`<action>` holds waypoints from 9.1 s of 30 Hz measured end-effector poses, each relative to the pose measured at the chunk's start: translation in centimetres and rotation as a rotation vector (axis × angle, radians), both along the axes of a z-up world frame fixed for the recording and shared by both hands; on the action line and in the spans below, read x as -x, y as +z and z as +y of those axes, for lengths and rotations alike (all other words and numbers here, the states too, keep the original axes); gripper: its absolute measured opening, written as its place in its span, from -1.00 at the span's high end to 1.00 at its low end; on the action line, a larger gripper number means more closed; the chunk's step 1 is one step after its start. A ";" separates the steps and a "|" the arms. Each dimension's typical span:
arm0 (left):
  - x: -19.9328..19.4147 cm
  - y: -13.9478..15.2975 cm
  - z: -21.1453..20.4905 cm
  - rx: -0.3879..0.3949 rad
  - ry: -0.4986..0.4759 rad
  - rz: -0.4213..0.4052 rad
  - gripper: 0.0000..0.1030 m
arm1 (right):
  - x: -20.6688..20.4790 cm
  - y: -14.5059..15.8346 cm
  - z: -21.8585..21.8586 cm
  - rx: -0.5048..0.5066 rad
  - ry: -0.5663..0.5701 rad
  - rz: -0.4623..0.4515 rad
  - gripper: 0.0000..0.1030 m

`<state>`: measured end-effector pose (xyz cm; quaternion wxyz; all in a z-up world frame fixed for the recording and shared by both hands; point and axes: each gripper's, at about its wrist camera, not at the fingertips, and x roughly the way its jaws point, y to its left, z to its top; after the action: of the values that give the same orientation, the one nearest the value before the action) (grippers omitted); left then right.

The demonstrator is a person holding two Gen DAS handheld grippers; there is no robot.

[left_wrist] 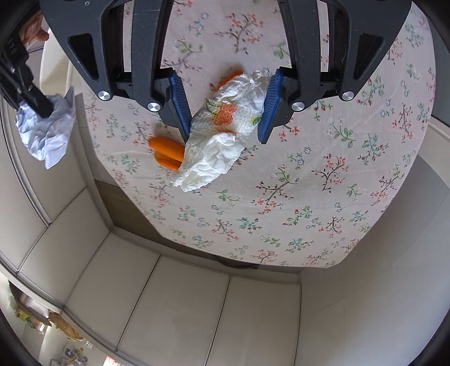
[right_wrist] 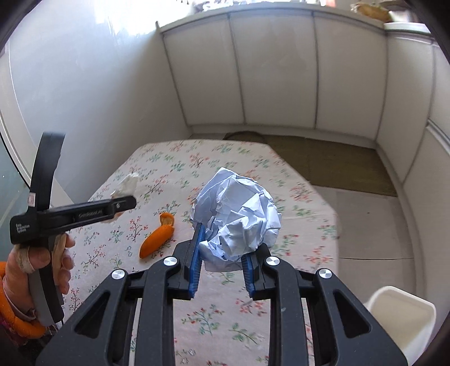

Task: Collect trash
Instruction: 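Carry the foil ball over the bin and open the right gripper, then drop the white tissue into the bin by opening the left gripper, then move both open grippers back over the table toward the orange peels, then grasp an orange peel with the left gripper while the right grasps the other peel, then carry the orange peel over the bin and open the right gripper, then lower the orange peel over the bin and open the left gripper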

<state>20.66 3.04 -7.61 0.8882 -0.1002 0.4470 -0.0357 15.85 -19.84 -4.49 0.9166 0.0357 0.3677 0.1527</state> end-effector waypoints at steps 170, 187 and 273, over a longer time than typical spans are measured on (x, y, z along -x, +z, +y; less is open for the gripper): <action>-3.8 -7.9 -1.8 -0.139 -0.106 0.223 0.71 | -10.0 -9.7 6.0 0.244 0.217 0.099 -0.84; -4.0 -5.0 0.0 -0.013 -0.045 0.174 0.72 | -14.1 -12.8 9.5 0.215 0.295 0.117 -0.14; 13.0 7.4 -34.8 0.089 -0.672 -0.114 0.71 | 22.0 1.8 -29.4 0.116 -0.948 0.004 -0.58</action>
<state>7.70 -31.77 -0.23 0.8451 0.0162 0.4027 -0.3513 -6.12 -49.26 -2.72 0.8852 0.1486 0.3204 -0.3029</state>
